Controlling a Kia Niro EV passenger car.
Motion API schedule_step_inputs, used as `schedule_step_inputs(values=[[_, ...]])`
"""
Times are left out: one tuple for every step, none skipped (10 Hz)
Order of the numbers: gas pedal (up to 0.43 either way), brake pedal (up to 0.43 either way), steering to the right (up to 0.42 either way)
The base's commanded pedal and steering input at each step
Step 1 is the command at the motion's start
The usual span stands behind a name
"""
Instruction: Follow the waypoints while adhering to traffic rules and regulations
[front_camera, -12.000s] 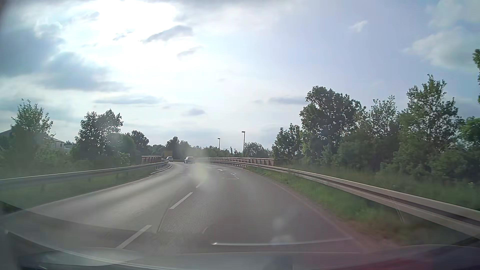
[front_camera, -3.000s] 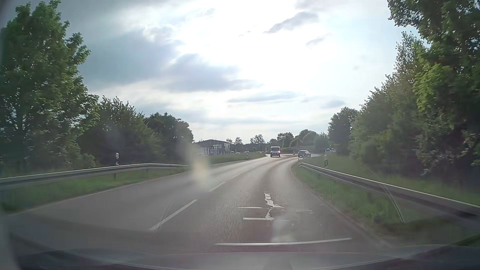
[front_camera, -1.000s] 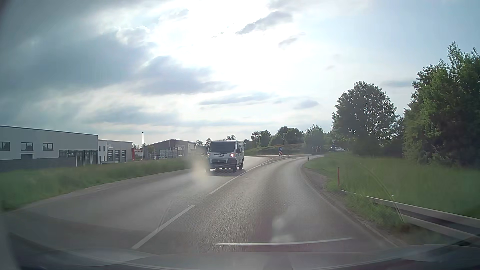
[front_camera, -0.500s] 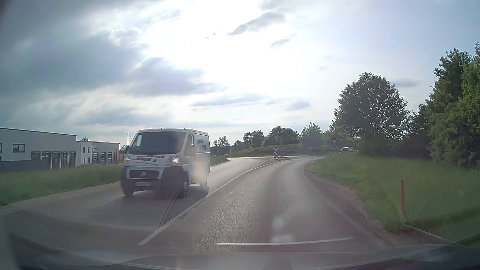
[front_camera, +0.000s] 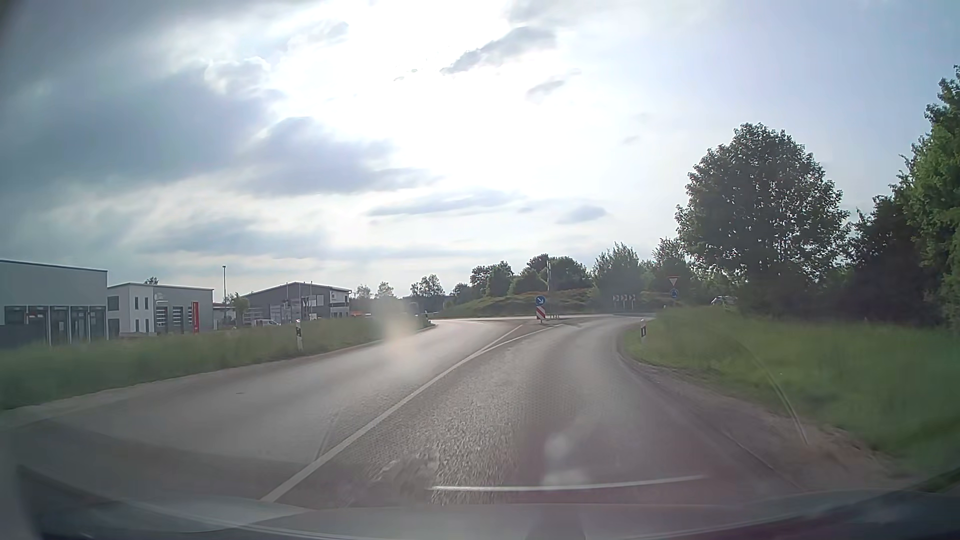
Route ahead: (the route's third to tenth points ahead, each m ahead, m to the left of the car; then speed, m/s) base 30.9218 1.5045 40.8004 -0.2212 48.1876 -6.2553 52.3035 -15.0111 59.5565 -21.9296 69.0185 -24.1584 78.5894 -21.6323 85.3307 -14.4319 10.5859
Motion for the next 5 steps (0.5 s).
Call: schedule_step_inputs(values=[[0.098,0.000,0.023],[0.098,0.000,0.023],[0.098,0.000,0.023],[0.098,0.000,0.023],[0.098,0.000,0.024]])
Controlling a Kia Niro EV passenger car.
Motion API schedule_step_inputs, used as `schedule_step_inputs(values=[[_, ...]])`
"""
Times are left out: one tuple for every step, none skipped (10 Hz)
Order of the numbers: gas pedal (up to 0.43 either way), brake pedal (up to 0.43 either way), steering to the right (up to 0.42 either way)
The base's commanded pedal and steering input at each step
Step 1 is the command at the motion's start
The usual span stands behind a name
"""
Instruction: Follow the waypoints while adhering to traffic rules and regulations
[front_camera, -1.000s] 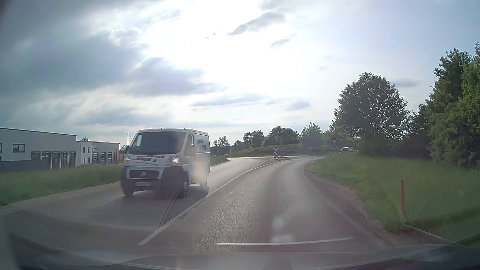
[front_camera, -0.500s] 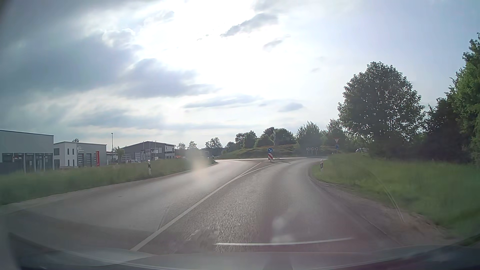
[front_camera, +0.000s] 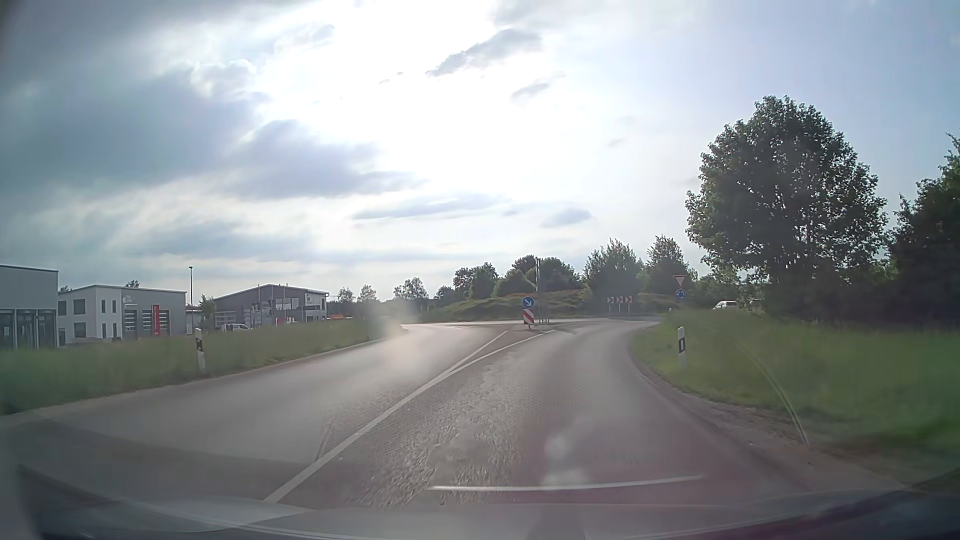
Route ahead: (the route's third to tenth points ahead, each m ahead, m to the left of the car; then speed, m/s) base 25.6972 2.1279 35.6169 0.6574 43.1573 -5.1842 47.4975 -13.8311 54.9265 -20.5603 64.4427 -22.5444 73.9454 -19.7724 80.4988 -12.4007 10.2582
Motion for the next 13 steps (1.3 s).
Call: schedule_step_inputs(values=[[0.098,0.000,0.024],[0.098,0.000,0.025],[0.098,0.000,0.025],[0.098,0.000,0.025],[0.098,0.000,0.025],[0.098,0.000,0.026],[0.098,0.000,0.026],[0.098,0.000,0.026],[0.098,0.000,0.026],[0.098,0.000,0.026],[0.098,0.000,0.027],[0.098,0.000,0.029],[0.098,0.000,0.032]])
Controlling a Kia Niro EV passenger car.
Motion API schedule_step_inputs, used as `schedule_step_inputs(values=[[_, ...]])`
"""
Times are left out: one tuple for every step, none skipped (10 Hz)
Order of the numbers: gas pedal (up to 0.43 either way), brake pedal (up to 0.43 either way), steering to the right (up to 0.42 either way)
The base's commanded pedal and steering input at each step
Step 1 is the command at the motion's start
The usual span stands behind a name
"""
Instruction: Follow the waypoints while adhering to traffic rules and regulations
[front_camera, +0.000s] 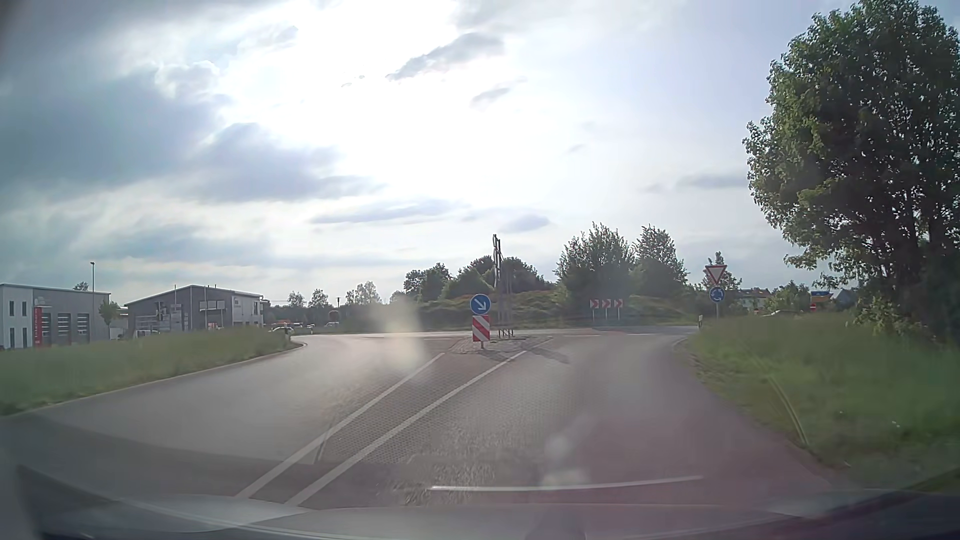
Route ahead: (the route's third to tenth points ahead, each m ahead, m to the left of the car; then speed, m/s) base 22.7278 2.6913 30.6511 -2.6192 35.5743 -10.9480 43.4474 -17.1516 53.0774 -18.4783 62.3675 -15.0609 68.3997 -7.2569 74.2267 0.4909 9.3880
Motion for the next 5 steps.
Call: schedule_step_inputs(values=[[0.098,0.000,0.036],[0.098,0.000,0.039],[0.098,0.000,0.040],[0.098,0.000,0.041],[0.098,0.000,0.044]])
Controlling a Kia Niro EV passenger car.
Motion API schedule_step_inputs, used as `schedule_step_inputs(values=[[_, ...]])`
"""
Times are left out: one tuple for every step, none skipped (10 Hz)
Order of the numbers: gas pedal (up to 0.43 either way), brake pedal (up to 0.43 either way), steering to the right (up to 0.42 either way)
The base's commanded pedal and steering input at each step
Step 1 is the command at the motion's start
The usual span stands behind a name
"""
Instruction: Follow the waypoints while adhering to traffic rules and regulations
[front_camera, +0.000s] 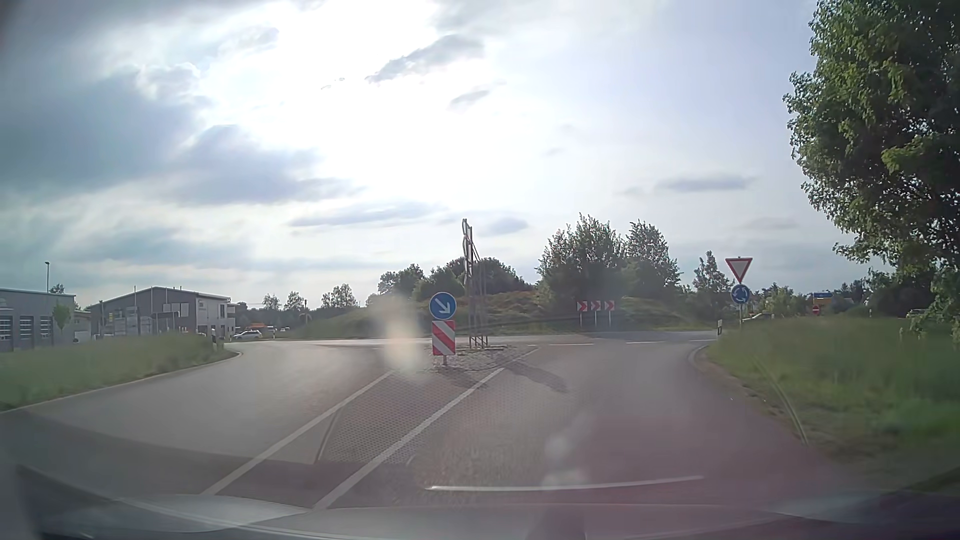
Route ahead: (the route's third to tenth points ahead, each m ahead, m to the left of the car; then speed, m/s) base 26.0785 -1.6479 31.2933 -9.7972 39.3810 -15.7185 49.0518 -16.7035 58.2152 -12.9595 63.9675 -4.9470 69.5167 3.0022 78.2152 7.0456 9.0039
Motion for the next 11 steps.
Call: schedule_step_inputs(values=[[0.098,0.000,0.050],[0.087,0.000,0.059],[0.087,0.000,0.065],[0.087,0.000,0.067],[0.087,0.000,0.069],[0.087,0.000,0.071],[0.087,0.000,0.079],[0.087,0.000,0.087],[0.087,0.000,0.095],[0.087,0.000,0.101],[0.087,0.000,0.106]])
